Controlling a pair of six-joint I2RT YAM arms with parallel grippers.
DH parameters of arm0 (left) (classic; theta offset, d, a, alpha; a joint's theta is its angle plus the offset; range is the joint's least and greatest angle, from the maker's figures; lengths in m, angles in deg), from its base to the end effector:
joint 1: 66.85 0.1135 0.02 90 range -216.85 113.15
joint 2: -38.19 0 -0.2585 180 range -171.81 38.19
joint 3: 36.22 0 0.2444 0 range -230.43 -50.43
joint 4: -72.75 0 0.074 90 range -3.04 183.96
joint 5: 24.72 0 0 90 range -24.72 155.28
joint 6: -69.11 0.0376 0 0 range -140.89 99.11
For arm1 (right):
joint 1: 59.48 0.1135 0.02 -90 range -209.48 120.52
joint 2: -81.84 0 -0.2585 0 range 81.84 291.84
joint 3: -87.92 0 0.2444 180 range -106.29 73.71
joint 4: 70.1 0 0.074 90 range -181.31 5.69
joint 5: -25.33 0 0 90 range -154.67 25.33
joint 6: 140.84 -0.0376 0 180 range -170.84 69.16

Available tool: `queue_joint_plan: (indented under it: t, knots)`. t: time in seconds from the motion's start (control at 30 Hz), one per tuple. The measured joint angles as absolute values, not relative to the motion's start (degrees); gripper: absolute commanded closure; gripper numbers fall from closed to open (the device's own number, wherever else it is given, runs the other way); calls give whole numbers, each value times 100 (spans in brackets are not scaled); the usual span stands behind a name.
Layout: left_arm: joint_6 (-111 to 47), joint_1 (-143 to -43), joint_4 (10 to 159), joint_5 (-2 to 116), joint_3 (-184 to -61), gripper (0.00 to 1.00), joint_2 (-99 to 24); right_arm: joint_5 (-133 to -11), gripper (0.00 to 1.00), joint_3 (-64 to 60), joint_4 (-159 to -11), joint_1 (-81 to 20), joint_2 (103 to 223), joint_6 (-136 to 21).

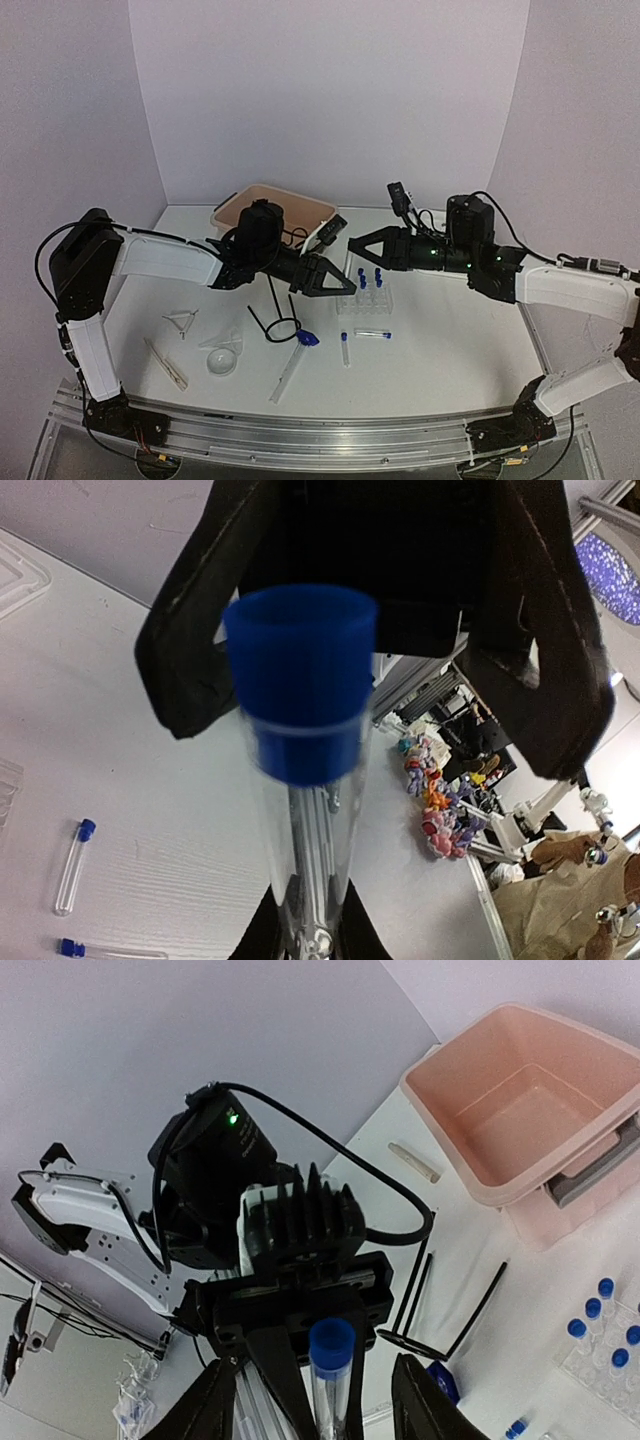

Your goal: Organize the chemistry lab equipment

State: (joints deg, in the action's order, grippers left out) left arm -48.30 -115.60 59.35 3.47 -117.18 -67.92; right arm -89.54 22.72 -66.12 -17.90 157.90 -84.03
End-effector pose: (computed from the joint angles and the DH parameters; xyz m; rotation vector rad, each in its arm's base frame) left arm 0.2407 -0.3247 0.2393 1.2480 1.6784 -1.8294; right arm 0.2177 0.2143 0.3054 -0.4918 1.8030 1.3087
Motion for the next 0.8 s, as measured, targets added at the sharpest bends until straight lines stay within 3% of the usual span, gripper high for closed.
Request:
queue_joint_plan:
  t: [0.4,0.8]
  knots:
    - [-2546,-11556,8464,528,-12426,100,-6785,-8752,44,1421,-9144,-1777,15628,-7781]
    - [-1855,-11570,9326,706,-12789,100,-6802,-8970,57,900,-9668,-1770,16071,-7632]
